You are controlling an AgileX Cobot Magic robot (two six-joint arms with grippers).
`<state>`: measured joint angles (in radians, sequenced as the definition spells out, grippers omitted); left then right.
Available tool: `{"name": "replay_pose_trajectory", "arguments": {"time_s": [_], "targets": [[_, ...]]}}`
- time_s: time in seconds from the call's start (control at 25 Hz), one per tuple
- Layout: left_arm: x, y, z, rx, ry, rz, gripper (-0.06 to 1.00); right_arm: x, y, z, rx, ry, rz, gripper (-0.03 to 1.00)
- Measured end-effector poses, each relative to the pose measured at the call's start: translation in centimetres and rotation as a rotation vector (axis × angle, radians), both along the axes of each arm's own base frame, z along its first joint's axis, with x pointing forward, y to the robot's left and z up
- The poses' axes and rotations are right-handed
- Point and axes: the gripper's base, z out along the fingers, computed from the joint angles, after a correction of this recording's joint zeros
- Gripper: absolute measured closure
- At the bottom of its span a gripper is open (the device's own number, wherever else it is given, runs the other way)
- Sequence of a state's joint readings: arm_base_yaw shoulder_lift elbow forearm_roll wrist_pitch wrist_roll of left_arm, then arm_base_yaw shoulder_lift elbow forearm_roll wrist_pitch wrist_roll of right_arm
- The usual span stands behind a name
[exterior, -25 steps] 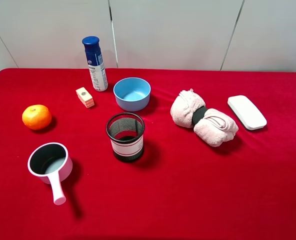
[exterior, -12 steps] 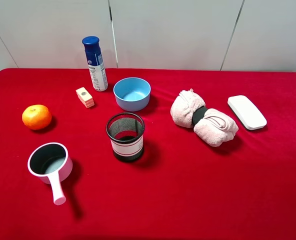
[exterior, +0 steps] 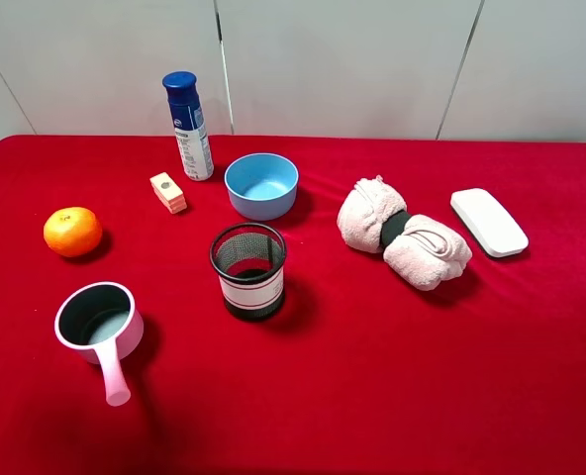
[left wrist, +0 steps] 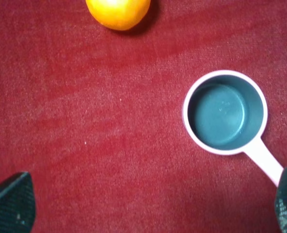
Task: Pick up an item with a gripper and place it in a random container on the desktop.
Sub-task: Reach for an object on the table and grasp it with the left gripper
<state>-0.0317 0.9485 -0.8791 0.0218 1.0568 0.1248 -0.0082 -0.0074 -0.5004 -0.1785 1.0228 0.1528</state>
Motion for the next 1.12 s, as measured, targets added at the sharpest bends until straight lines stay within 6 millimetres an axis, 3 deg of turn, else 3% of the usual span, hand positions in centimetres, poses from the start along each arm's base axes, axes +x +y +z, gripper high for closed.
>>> {"name": "replay_pose_trajectory", "arguments": {"time_s": [0.24, 0.64, 1.12], "targets": [[3.8, -0.1, -1.4, 0.002, 0.064, 0.000, -0.05, 0.0, 0.0, 0.0, 0.000, 0.000, 0.000, 0.27], [9.7, -0.2, -5.3, 0.023, 0.156, -0.003, -0.05, 0.0, 0.0, 0.0, 0.000, 0.000, 0.000, 0.27], [14.6, 0.1, -10.4, 0.058, 0.232, -0.012, -0.05, 0.0, 0.0, 0.0, 0.000, 0.000, 0.000, 0.27]]}}
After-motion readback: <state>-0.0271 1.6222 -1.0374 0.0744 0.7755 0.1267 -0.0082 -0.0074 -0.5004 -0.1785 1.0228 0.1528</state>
